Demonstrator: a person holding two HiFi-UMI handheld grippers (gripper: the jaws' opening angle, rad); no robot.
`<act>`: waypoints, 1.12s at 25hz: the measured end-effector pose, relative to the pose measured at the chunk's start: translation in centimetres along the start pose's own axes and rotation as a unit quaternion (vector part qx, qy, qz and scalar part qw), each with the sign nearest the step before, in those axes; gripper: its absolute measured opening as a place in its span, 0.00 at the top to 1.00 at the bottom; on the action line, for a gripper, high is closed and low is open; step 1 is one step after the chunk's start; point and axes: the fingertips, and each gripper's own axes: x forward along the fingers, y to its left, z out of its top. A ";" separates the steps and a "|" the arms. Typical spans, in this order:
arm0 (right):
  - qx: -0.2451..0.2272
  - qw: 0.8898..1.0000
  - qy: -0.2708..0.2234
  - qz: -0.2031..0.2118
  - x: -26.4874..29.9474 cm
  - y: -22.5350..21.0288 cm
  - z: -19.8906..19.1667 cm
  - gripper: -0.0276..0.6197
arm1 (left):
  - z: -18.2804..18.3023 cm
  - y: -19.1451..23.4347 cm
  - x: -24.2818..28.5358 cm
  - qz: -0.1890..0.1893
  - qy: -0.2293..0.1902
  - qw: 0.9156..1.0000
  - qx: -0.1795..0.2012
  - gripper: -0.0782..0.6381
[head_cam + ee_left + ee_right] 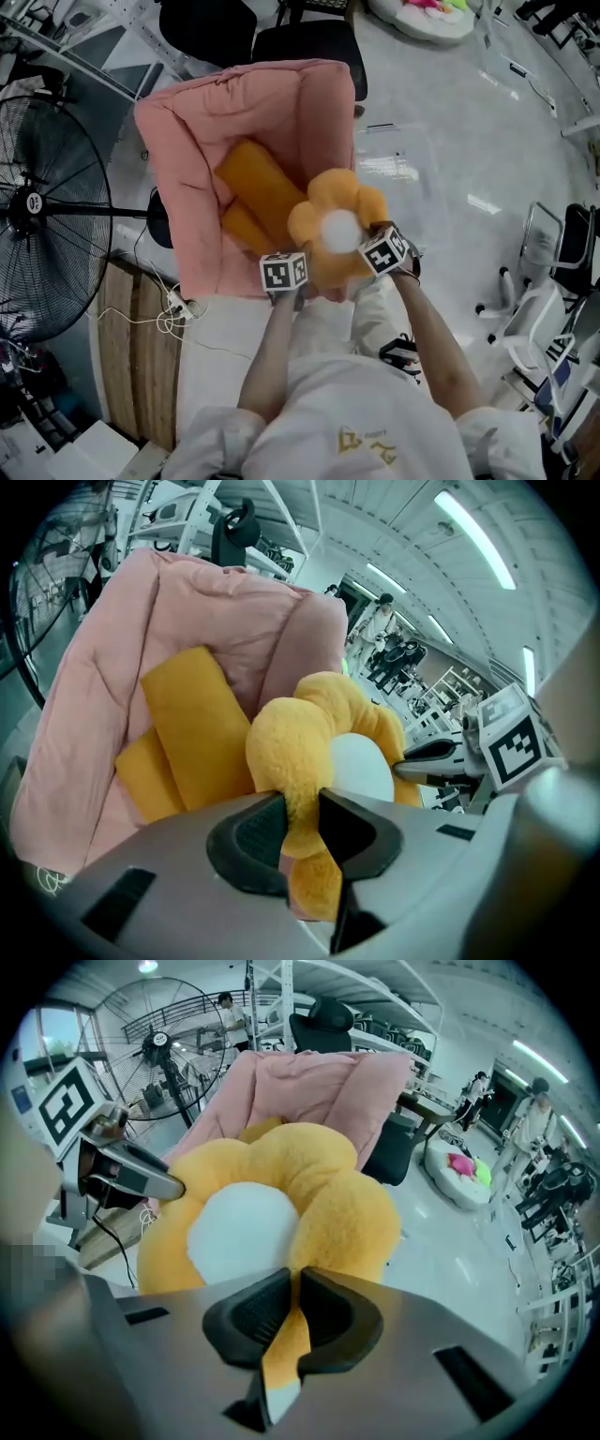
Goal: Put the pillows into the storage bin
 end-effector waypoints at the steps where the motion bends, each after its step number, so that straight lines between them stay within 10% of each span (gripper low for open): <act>1: 0.005 1.000 0.001 -0.001 -0.1 -0.6 -0.7 0.89 | -0.1 -0.7 0.4 -0.002 0.003 1.000 0.003 0.74; 28: 0.115 0.993 0.025 -0.020 -1.5 -14.7 -16.7 0.89 | -2.5 -17.4 12.6 -0.046 0.072 0.994 0.071 0.74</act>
